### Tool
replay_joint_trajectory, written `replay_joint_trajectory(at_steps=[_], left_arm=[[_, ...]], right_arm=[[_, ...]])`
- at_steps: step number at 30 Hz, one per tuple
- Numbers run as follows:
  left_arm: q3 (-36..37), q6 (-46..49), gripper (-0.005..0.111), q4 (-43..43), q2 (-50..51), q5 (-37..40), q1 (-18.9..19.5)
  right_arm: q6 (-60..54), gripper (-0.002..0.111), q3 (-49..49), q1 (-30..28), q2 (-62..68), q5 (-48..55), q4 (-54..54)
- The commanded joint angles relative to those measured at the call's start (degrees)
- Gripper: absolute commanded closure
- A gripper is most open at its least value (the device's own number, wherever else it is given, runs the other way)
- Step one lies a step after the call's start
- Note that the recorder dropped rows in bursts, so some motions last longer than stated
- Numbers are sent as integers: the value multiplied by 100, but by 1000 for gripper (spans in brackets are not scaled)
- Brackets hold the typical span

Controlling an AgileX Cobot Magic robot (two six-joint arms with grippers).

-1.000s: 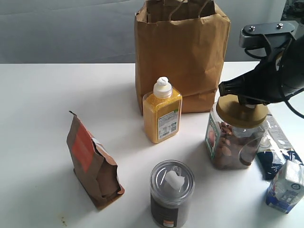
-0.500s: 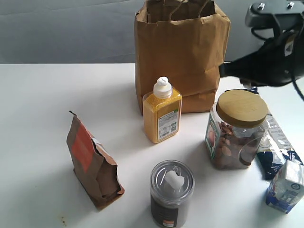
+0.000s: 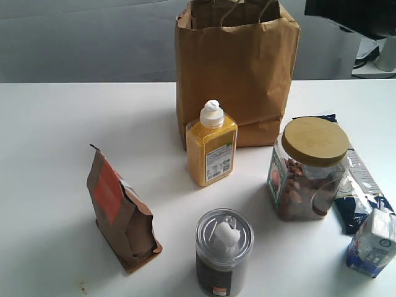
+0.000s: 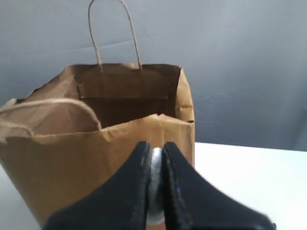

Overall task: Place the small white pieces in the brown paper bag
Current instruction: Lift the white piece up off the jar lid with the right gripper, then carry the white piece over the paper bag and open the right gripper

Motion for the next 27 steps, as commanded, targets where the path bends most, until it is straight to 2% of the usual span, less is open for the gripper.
replay_joint_trajectory(at_steps=[1,15,21,24,27], left_arm=[[20,-30,107,-45,-20,-33,-45],[20,-30,107,-45,-20,-33,-45],[20,-30,107,-45,-20,-33,-45],[20,-30,107,-45,-20,-33,-45],[20,-30,107,-45,-20,-33,-45]], right_arm=[[-12,108,-239,-261,265,-419,-69],[-159,108,-2630,-325,2340,13,-69],[-397,108,-3194,-275,2845,336,-5],[-520,101,-3202,-243,2859,294,80],[-533,85,-3231,-211,2859,267,120]])
